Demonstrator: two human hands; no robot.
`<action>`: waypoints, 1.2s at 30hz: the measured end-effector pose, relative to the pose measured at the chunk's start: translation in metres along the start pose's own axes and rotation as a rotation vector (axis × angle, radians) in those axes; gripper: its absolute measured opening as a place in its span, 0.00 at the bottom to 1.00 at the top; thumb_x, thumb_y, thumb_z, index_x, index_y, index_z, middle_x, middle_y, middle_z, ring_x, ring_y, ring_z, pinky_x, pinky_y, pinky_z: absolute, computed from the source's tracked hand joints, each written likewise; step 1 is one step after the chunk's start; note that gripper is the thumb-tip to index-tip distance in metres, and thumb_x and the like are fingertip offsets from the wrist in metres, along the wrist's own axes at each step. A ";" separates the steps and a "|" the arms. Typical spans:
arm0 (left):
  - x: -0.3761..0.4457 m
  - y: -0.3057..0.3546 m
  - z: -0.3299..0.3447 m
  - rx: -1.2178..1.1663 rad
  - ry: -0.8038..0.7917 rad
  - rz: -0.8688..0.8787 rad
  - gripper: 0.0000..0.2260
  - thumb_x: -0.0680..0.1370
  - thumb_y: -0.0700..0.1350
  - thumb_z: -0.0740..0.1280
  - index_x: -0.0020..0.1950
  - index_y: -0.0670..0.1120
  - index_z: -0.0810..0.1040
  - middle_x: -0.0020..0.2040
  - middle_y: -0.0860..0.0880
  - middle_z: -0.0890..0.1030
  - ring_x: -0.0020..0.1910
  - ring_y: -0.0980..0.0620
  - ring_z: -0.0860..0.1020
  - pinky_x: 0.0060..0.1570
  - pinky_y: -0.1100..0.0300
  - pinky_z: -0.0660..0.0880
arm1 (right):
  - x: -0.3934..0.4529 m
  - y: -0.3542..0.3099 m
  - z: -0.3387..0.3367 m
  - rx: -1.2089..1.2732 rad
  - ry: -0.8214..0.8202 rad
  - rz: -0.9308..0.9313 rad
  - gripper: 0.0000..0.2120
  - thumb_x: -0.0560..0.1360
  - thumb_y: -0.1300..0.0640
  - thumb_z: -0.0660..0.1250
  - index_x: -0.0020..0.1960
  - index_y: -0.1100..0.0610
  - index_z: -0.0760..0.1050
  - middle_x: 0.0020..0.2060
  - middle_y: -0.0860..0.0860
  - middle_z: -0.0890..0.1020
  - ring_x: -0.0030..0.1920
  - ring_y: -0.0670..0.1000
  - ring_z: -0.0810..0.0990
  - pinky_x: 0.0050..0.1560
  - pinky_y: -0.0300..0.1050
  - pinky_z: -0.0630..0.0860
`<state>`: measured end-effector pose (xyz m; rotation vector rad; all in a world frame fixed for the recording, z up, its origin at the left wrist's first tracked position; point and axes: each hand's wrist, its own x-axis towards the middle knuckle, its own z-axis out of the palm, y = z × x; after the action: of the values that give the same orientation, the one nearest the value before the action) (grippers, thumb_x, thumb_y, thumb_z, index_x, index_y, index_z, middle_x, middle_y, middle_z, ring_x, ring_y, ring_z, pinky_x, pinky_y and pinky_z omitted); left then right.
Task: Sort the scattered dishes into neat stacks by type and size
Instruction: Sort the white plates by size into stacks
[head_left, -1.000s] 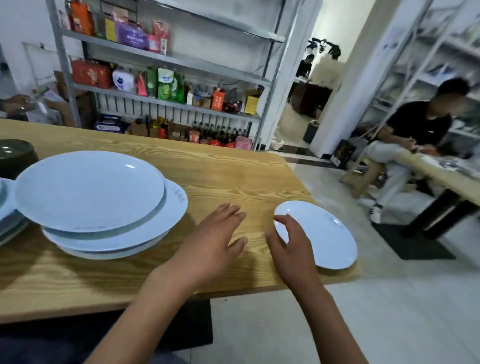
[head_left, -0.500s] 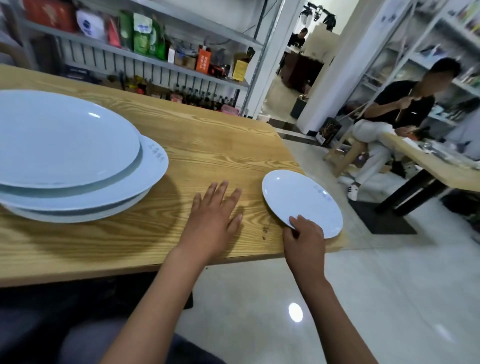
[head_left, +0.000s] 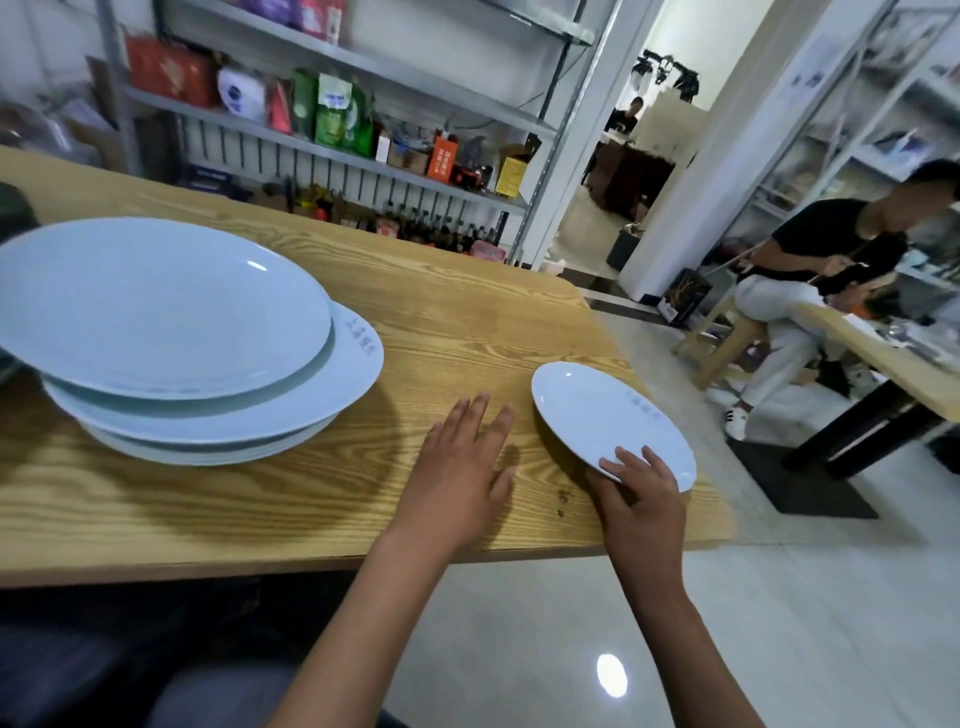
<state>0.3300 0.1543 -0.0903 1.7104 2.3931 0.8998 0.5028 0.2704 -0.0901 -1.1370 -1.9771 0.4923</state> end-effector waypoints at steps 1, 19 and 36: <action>-0.001 0.000 -0.001 -0.013 0.029 0.015 0.27 0.81 0.54 0.55 0.78 0.55 0.47 0.79 0.49 0.44 0.77 0.50 0.44 0.74 0.52 0.49 | 0.000 -0.002 0.000 0.000 0.016 -0.046 0.08 0.72 0.65 0.73 0.50 0.56 0.84 0.57 0.50 0.81 0.71 0.48 0.67 0.62 0.40 0.63; -0.067 -0.050 -0.184 0.183 0.593 0.101 0.28 0.71 0.43 0.73 0.70 0.51 0.71 0.75 0.47 0.63 0.75 0.46 0.57 0.67 0.50 0.62 | 0.006 -0.187 0.034 0.453 -0.207 -0.771 0.11 0.69 0.65 0.74 0.51 0.57 0.83 0.58 0.50 0.81 0.72 0.53 0.68 0.69 0.41 0.65; -0.097 -0.097 -0.191 0.174 0.524 -0.106 0.16 0.65 0.36 0.77 0.51 0.47 0.83 0.70 0.46 0.70 0.75 0.37 0.51 0.60 0.37 0.66 | -0.037 -0.202 0.063 0.555 -0.380 -0.423 0.17 0.75 0.39 0.64 0.63 0.36 0.73 0.71 0.30 0.63 0.72 0.36 0.60 0.70 0.50 0.64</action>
<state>0.2128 -0.0319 -0.0067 1.5231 2.9333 1.2907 0.3539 0.1361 -0.0133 -0.2825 -2.1223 0.9992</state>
